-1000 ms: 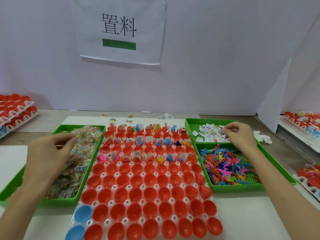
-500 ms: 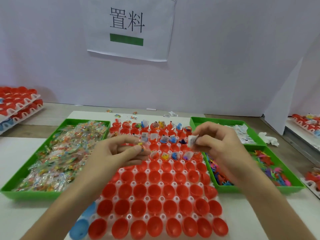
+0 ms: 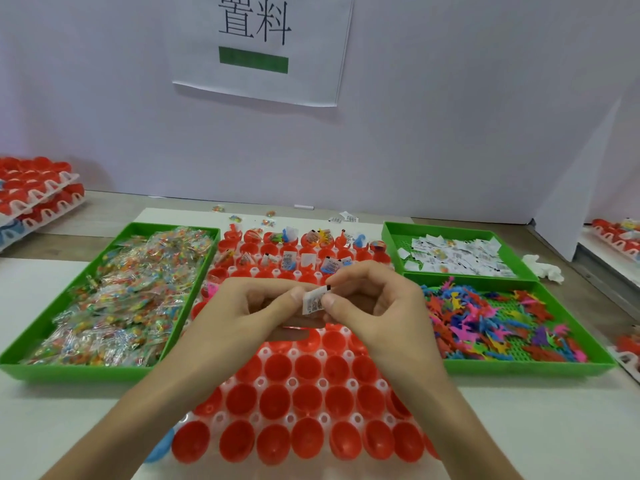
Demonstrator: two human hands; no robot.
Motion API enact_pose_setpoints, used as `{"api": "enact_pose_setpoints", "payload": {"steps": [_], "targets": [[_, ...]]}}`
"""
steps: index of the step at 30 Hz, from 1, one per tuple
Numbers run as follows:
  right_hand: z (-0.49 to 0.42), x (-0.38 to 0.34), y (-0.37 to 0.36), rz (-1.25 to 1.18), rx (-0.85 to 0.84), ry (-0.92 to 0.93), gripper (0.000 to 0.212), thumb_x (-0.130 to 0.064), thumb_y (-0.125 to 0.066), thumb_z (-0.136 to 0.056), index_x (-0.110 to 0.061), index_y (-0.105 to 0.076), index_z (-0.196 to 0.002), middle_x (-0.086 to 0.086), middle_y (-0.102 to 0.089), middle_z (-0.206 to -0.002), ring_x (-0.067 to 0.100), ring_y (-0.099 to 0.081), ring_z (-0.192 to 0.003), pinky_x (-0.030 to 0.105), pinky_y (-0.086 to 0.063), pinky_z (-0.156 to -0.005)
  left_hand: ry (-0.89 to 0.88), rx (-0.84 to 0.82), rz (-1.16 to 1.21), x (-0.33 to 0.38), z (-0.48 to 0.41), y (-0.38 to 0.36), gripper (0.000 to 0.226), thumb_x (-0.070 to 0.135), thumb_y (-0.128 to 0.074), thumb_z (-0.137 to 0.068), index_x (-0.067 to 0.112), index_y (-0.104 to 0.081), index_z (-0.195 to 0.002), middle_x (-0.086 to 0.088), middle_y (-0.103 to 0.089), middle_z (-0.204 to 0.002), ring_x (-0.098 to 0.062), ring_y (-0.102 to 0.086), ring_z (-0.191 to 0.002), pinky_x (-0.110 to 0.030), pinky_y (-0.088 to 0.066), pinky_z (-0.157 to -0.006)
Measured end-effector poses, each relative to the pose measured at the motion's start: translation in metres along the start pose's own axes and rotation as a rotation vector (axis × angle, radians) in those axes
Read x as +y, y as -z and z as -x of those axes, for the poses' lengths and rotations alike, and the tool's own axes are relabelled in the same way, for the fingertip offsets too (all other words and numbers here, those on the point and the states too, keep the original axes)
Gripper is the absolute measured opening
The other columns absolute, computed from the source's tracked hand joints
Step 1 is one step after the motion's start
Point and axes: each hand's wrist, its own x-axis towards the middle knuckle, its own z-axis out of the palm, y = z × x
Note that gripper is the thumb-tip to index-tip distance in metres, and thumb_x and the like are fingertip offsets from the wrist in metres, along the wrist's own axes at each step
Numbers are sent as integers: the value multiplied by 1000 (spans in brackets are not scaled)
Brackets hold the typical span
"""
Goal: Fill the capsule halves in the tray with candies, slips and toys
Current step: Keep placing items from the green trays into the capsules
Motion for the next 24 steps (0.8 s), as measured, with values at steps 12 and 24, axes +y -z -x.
{"api": "enact_pose_setpoints", "payload": {"steps": [12,24], "targets": [[-4,1,29,252,60,15,20,-11,-77,-85,-31,-75,-86,-9,-74,-82,8,-70,-78,17,-55,-72,-62,194,-89,-5,-1,9,19,13,-73,-82,27,-82,-91,-6,-79,-84,-19,-78,-83,-22,-61,-72],[-39,38,131,1003,-194,-290,22,-18,-81,-81,-37,-71,-81,-12,-70,-82,2,-61,-72,14,-40,-60,-2,306,-62,-10,-7,33,18,7,-71,-87,10,-76,-103,-11,-79,-87,-24,-78,-85,-22,-60,-69]]}}
